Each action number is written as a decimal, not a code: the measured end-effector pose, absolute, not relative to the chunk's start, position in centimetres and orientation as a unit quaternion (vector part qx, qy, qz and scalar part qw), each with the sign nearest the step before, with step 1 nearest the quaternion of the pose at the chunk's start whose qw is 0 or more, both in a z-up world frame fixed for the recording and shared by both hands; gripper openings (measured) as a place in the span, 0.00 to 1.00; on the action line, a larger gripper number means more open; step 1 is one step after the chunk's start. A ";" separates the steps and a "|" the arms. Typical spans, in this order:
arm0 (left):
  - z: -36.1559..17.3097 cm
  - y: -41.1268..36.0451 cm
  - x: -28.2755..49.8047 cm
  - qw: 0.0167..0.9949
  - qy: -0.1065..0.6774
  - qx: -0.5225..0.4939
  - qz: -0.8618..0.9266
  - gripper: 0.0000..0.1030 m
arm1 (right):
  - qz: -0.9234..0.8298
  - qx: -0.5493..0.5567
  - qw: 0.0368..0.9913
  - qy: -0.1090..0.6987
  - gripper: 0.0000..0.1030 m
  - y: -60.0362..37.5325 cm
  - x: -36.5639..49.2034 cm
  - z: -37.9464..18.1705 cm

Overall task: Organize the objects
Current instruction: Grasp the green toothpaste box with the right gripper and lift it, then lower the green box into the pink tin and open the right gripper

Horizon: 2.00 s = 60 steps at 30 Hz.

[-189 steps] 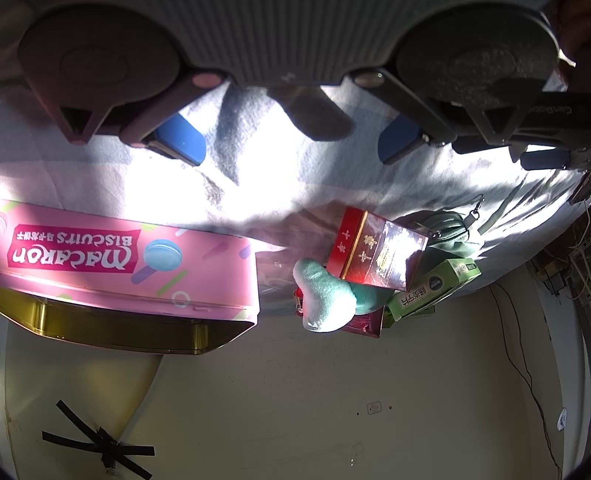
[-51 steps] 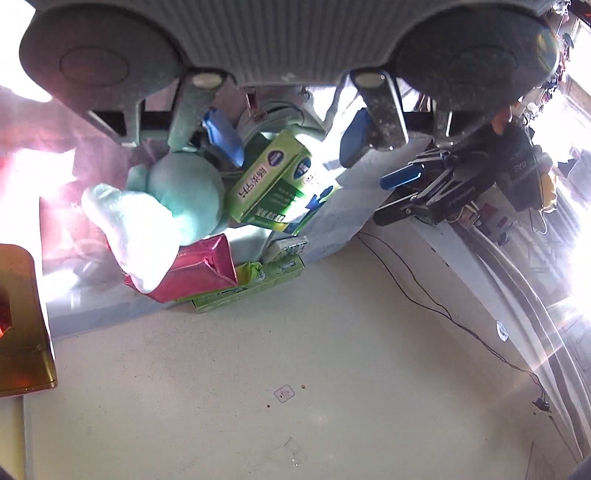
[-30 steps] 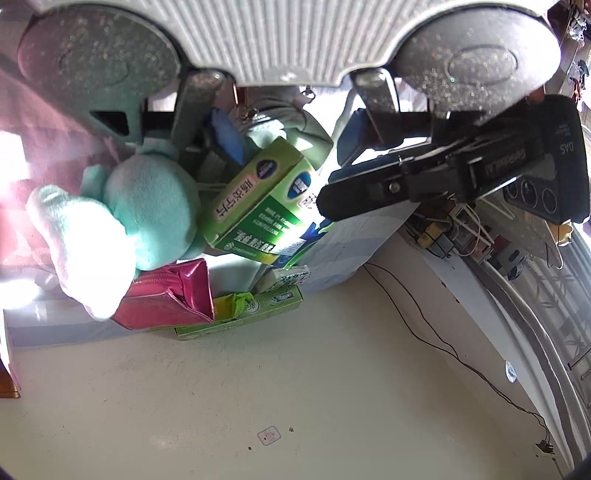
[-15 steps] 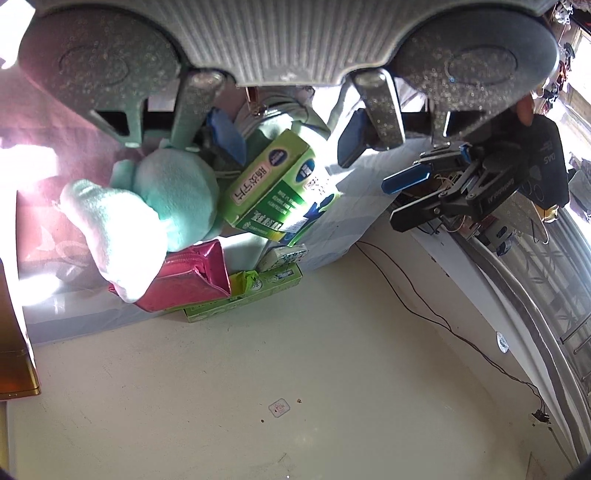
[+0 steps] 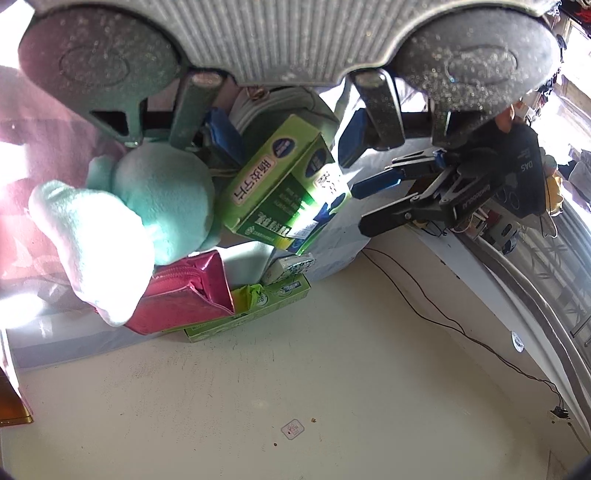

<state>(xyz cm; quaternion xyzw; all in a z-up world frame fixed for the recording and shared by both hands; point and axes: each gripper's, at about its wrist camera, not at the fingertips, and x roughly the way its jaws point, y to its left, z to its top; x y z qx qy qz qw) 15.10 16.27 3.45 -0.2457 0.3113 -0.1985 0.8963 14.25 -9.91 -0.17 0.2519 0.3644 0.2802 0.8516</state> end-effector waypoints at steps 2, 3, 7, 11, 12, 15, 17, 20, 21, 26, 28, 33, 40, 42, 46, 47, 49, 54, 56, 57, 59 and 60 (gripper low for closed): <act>2.9 15.2 15.1 0.893 0.324 -0.237 -0.206 0.83 | 0.283 0.258 0.847 0.368 0.55 -9.8 14.6 -0.5; 2.9 14.6 14.9 0.892 0.329 -0.229 -0.210 0.76 | 0.286 0.261 0.845 0.370 0.54 -9.8 14.6 -0.6; 4.1 13.0 12.5 0.903 0.315 -0.203 -0.210 0.76 | 0.302 0.265 0.836 0.373 0.49 -10.3 13.8 -0.6; 5.3 12.2 9.8 0.904 0.304 -0.212 -0.215 0.76 | 0.322 0.262 0.838 0.356 0.49 -11.8 11.8 0.7; 5.5 11.8 9.1 0.903 0.300 -0.214 -0.218 0.76 | 0.326 0.259 0.838 0.353 0.49 -12.3 11.2 1.1; 5.9 10.1 6.8 0.902 0.297 -0.208 -0.233 0.76 | 0.339 0.249 0.836 0.354 0.49 -14.1 9.3 1.8; 5.7 8.8 5.5 0.898 0.303 -0.203 -0.245 0.76 | 0.343 0.244 0.832 0.360 0.49 -15.8 7.8 1.9; 4.8 6.5 4.0 0.888 0.319 -0.196 -0.267 0.76 | 0.338 0.249 0.828 0.372 0.51 -18.2 5.6 1.4; 4.3 5.7 3.7 0.883 0.327 -0.195 -0.275 0.76 | 0.334 0.252 0.828 0.374 0.51 -19.0 5.0 1.2; 2.7 2.9 3.0 0.868 0.355 -0.175 -0.300 0.76 | 0.307 0.268 0.827 0.388 0.52 -21.7 2.4 -0.4; 2.2 2.0 2.9 0.866 0.365 -0.163 -0.301 0.76 | 0.280 0.266 0.837 0.388 0.59 -22.4 1.7 -1.0; 1.8 1.9 2.6 0.872 0.370 -0.150 -0.284 0.78 | 0.239 0.256 0.862 0.367 0.78 -23.7 1.2 -1.4; 2.8 3.5 3.0 0.881 0.356 -0.167 -0.265 0.82 | 0.240 0.222 0.882 0.340 0.84 -24.0 0.2 -0.4; 2.9 3.6 3.4 0.881 0.357 -0.164 -0.262 0.82 | 0.245 0.203 0.886 0.337 0.88 -23.7 -0.2 -0.1; 3.2 3.2 4.0 0.882 0.359 -0.145 -0.269 0.82 | 0.252 0.136 0.895 0.341 0.93 -22.0 -1.2 0.2; 3.1 3.0 4.1 0.881 0.360 -0.142 -0.271 0.82 | 0.252 0.116 0.898 0.343 0.94 -21.5 -1.5 0.1; 2.9 2.4 4.4 0.877 0.366 -0.135 -0.281 0.82 | 0.249 0.076 0.901 0.346 0.94 -20.4 -1.9 -0.2; 1.7 0.1 5.3 0.867 0.389 -0.105 -0.294 0.81 | 0.227 0.020 0.907 0.355 0.92 -18.4 -1.1 -1.2; 1.7 -0.7 5.3 0.870 0.385 -0.090 -0.293 0.75 | 0.224 0.014 0.910 0.348 0.84 -17.9 -0.4 -1.6; 2.0 -1.3 5.4 0.867 0.394 -0.084 -0.294 0.68 | 0.219 0.006 0.914 0.341 0.74 -17.6 -0.3 -1.6; 3.1 -2.2 5.2 0.877 0.381 -0.062 -0.287 0.68 | 0.201 -0.017 0.922 0.331 0.70 -17.3 -0.2 -1.1; 4.0 -2.7 5.0 0.882 0.367 -0.053 -0.290 0.68 | 0.199 -0.016 0.928 0.316 0.70 -17.7 -0.4 -0.6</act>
